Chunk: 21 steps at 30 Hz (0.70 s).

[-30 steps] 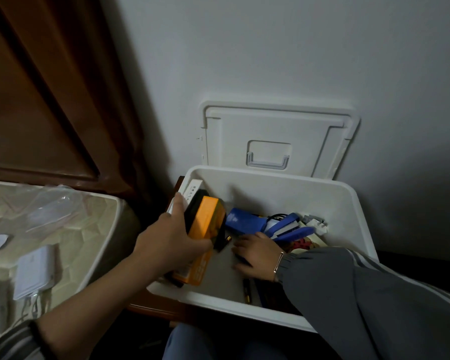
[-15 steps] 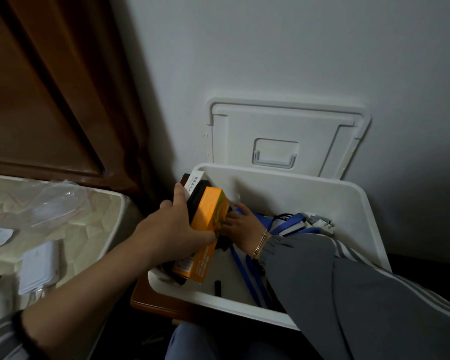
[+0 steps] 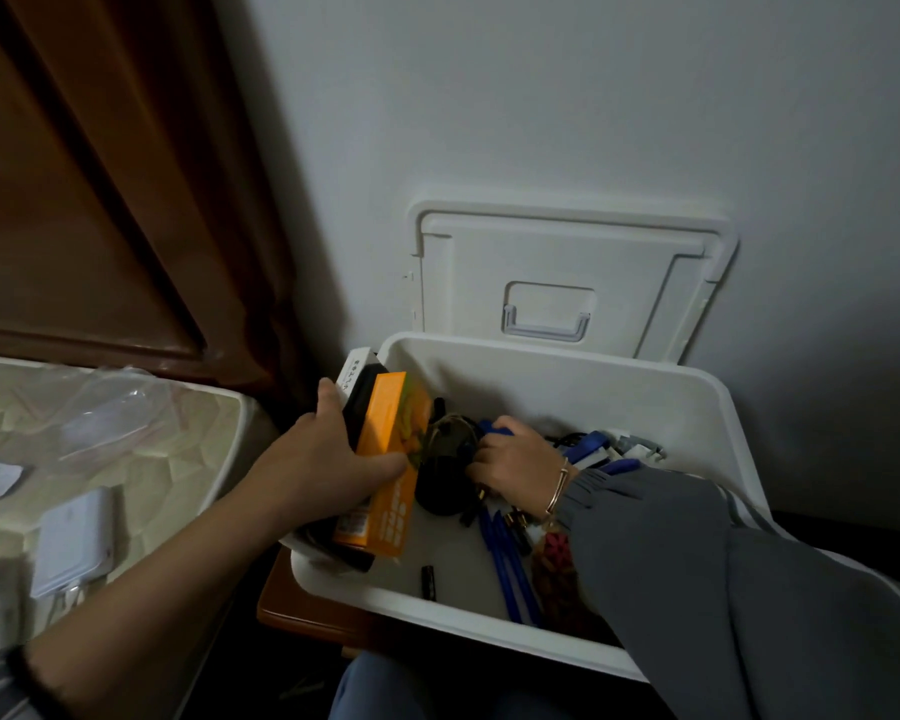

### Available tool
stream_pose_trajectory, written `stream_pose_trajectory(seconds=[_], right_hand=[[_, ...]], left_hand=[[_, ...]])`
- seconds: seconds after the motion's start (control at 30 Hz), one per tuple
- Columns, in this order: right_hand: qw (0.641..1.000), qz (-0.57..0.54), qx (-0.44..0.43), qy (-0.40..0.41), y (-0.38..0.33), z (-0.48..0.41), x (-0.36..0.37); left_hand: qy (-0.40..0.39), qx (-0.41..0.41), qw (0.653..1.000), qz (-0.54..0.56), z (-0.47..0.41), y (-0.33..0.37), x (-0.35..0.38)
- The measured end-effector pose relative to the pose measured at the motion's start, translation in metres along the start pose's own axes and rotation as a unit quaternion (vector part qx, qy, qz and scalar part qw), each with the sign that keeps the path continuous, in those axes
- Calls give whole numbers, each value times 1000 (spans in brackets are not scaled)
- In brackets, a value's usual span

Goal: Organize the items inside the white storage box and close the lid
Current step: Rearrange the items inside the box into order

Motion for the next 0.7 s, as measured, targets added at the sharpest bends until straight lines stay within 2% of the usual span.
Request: stream_pose_trajectory(seconds=[0.1, 0.23, 0.37, 0.43, 0.47, 0.53, 0.57, 0.7], right_hand=[[999, 8, 3, 39, -2, -9, 2], [998, -35, 17, 54, -6, -17, 4], [979, -93, 37, 178, -10, 5, -6], [972, -101, -13, 211, -26, 20, -4], [975, -82, -67, 195, -41, 26, 1], [975, -64, -185, 107, -75, 35, 16], [971, -80, -216, 58, -86, 38, 23], [966, -80, -227, -98, -100, 44, 53]], left_hand=[[18, 0, 1000, 19, 1, -5, -4], [32, 0, 999, 40, 3, -9, -9], [39, 5, 997, 62, 4, -9, -14], [44, 7, 997, 66, 5, -9, -15], [47, 9, 997, 68, 5, -9, -16], [53, 9, 996, 67, 6, -9, -18], [53, 10, 996, 65, 7, -9, -19], [45, 8, 997, 63, 9, -8, -19]])
Point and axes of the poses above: each hand's wrist, its own z-axis away from the middle knuckle, its own x-axis out of the palm, y = z × x, the point moved 7 cm from there along -z, towards the middle knuckle, and after that the axes turned 12 degrees about x, right-handed, at the moved point
